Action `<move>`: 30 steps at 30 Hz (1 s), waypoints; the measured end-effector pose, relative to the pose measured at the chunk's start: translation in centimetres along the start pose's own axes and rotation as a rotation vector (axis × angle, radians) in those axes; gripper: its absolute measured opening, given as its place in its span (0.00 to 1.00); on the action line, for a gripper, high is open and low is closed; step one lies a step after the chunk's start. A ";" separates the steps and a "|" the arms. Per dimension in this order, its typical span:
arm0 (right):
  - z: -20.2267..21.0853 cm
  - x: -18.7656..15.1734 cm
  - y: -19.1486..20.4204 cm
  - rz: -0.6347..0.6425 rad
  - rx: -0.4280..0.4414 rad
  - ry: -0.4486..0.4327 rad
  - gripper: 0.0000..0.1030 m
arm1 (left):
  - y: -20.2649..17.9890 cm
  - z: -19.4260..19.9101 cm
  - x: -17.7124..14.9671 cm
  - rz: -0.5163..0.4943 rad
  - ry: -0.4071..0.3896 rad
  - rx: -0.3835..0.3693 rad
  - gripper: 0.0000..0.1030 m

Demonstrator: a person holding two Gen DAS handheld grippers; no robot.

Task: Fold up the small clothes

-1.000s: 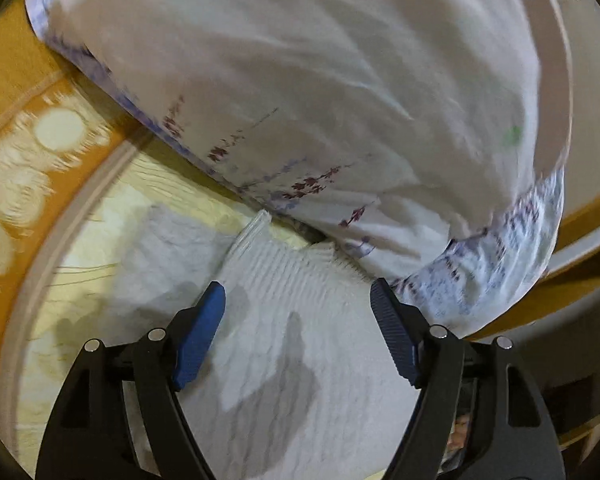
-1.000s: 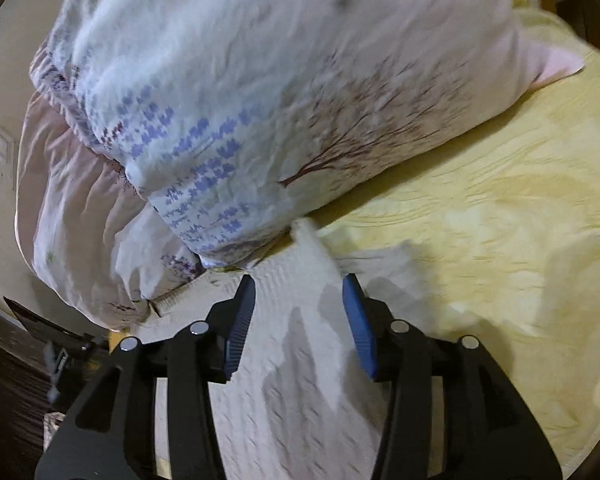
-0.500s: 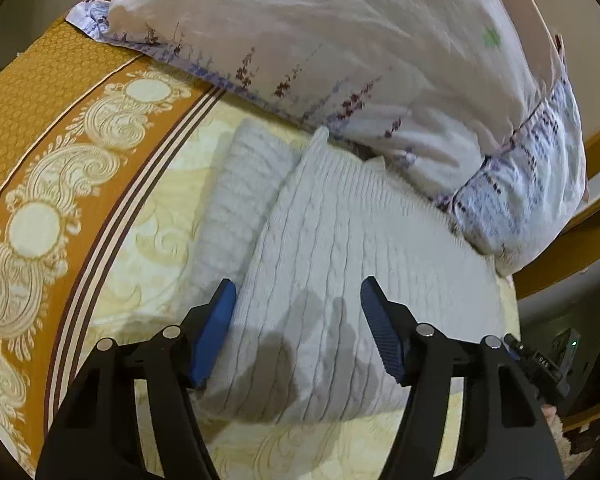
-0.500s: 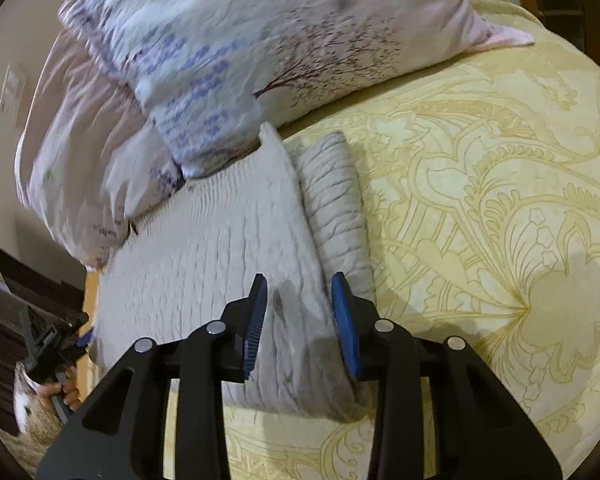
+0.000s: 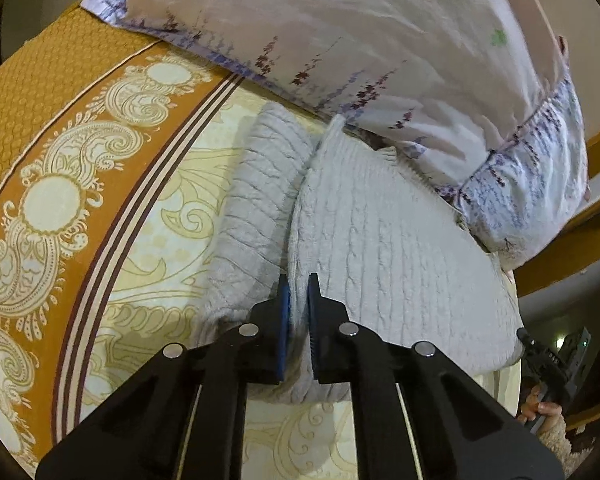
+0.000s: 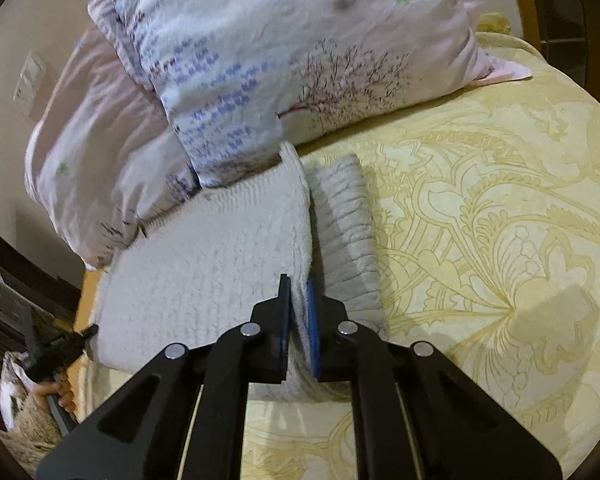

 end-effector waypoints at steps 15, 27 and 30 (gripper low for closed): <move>-2.3 -2.3 -0.5 0.030 -0.195 0.085 0.18 | 1.2 0.2 -0.3 0.004 0.010 -0.015 0.09; -2.9 0.8 8.8 0.212 -0.073 0.003 0.52 | -4.8 -1.6 1.9 -0.141 -0.044 -0.046 0.74; -4.1 0.9 11.8 0.275 -0.064 0.023 0.55 | -5.8 -4.4 2.3 -0.176 0.016 -0.008 0.76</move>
Point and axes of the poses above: each gripper's, at about its wrist camera, not at the fingertips, and z roughly against the way its jaws point, y to its left, x to its top, the point moved 2 cm from there along -z, roughly the way its jaws point, and after that the axes turned 15 degrees about -x, right-handed, at the moved point
